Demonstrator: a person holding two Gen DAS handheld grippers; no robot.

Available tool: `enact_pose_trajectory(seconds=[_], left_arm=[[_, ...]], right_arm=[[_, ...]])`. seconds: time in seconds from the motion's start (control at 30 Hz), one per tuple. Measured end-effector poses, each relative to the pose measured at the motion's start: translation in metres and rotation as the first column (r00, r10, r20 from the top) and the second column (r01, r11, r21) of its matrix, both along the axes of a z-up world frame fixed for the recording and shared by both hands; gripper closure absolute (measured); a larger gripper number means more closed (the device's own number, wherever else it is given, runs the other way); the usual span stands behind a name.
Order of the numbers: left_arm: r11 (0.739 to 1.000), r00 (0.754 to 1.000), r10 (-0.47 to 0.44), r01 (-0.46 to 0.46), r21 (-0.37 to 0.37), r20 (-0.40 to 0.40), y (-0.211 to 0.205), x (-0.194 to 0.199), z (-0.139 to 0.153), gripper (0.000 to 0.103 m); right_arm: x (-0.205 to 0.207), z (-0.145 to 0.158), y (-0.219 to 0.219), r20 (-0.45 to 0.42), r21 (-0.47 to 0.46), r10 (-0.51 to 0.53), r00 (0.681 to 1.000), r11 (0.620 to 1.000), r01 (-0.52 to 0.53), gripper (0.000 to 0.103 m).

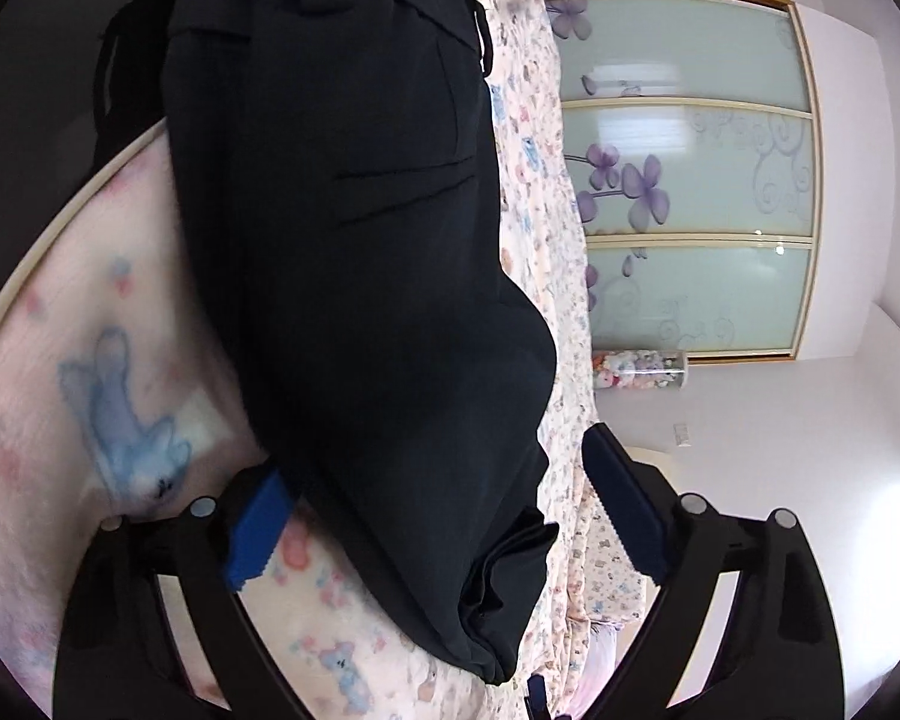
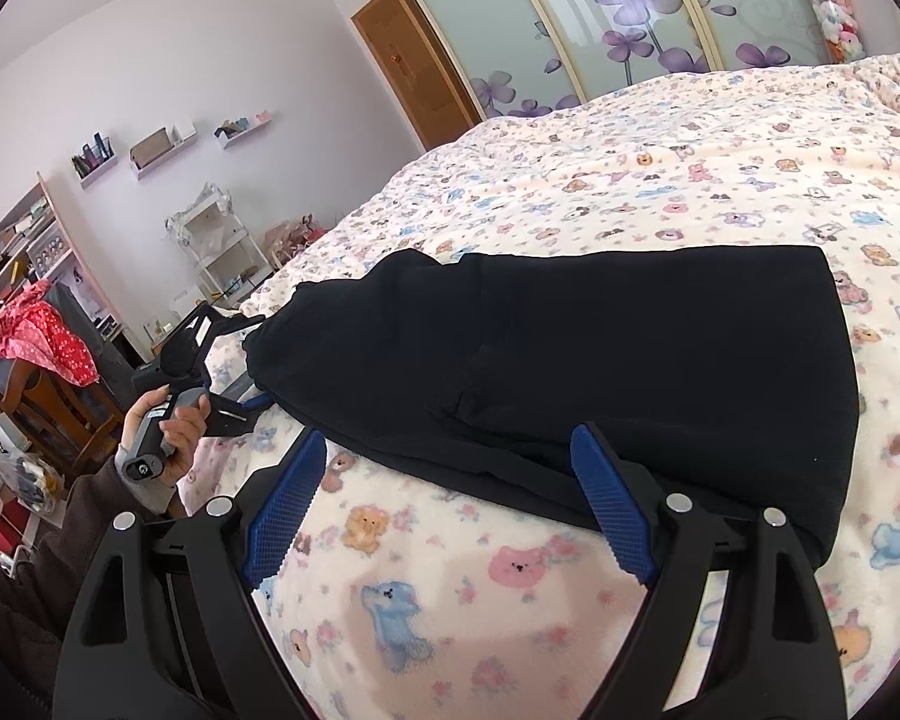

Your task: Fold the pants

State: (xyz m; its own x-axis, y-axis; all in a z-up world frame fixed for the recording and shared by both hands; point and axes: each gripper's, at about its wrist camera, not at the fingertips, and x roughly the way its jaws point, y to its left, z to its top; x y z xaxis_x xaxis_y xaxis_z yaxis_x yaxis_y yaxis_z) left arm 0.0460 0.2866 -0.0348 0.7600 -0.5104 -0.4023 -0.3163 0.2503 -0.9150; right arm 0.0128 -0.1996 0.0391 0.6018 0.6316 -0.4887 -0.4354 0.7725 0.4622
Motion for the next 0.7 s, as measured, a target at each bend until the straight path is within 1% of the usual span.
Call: enact_pose_trajectory(seconds=[0.07,0.13,0.17,0.2,0.23,0.27,0.3,0.33,0.4,0.43,0.47,0.5,0.53,0.57,0.6,0.67,0.7], left_arm=[[1.000,1.000,0.001,-0.002,0.016,0.005,-0.002,0.009,0.002,0.011],[0.998,0.999,-0.003,0.001,0.058,0.032,-0.001,0.013,0.008,0.011],[0.992,0.998,-0.017,0.009,0.129,0.060,-0.005,0.014,0.016,0.011],[0.983,0.996,-0.032,0.017,0.181,0.078,-0.010,0.014,0.020,0.011],[0.970,0.995,-0.048,0.024,0.242,0.093,-0.013,0.014,0.024,0.010],[0.953,0.995,-0.050,0.021,0.302,0.090,-0.016,0.014,0.025,0.010],[0.949,0.997,-0.029,0.006,0.315,0.071,-0.014,0.015,0.020,0.011],[0.963,0.999,0.008,-0.023,0.270,0.053,-0.006,0.015,0.011,0.011],[0.984,0.995,0.093,-0.099,0.151,0.045,0.007,0.010,-0.002,0.019],[0.985,0.993,0.109,-0.113,0.130,0.041,0.010,0.008,-0.003,0.019],[0.987,0.993,0.115,-0.117,0.115,0.023,0.013,0.009,-0.003,0.023],[0.986,0.993,0.117,-0.116,0.124,0.002,0.013,0.010,-0.002,0.035],[0.983,0.993,0.117,-0.112,0.145,-0.031,0.012,0.012,-0.001,0.042],[0.978,0.990,0.118,-0.102,0.184,-0.076,0.012,0.011,0.000,0.061],[0.972,0.987,0.120,-0.094,0.214,-0.111,0.011,0.012,0.001,0.072],[0.965,0.983,0.121,-0.083,0.249,-0.140,0.010,0.015,0.005,0.075],[0.951,0.981,0.121,-0.071,0.301,-0.151,0.010,0.015,0.015,0.077]], right_arm=[[-0.002,0.001,0.002,0.005,-0.002,0.007,1.000,1.000,-0.007,0.017],[-0.003,0.001,0.004,0.016,-0.014,0.012,1.000,1.000,-0.012,0.017],[-0.003,0.001,0.005,0.020,-0.021,0.014,1.000,1.000,-0.013,0.017],[-0.003,0.001,0.005,0.020,-0.026,0.015,1.000,1.000,-0.015,0.017],[-0.003,0.000,0.006,0.019,-0.028,0.017,1.000,0.999,-0.017,0.017],[-0.003,0.000,0.006,0.016,-0.028,0.018,1.000,0.999,-0.018,0.017],[-0.002,-0.001,0.006,0.012,-0.029,0.019,1.000,0.999,-0.018,0.017],[-0.002,-0.001,0.005,0.009,-0.030,0.019,1.000,0.999,-0.018,0.017],[-0.003,-0.002,0.005,0.009,-0.032,0.020,1.000,0.999,-0.020,0.017],[-0.004,-0.001,0.005,0.014,-0.034,0.021,1.000,0.999,-0.021,0.017],[-0.004,0.000,0.005,0.019,-0.035,0.021,1.000,0.999,-0.020,0.017],[-0.004,0.000,0.005,0.021,-0.035,0.020,1.000,0.999,-0.019,0.017],[-0.005,0.002,0.003,0.024,-0.030,0.013,1.000,0.999,-0.012,0.017],[-0.004,0.002,0.001,0.025,-0.022,0.006,1.000,1.000,-0.006,0.017],[-0.005,0.004,-0.001,0.027,-0.010,-0.002,1.000,1.000,0.002,0.016],[-0.005,0.007,-0.008,0.032,0.018,-0.021,0.999,1.000,0.020,0.016],[-0.006,0.008,-0.012,0.035,0.035,-0.034,0.999,0.999,0.033,0.016]])
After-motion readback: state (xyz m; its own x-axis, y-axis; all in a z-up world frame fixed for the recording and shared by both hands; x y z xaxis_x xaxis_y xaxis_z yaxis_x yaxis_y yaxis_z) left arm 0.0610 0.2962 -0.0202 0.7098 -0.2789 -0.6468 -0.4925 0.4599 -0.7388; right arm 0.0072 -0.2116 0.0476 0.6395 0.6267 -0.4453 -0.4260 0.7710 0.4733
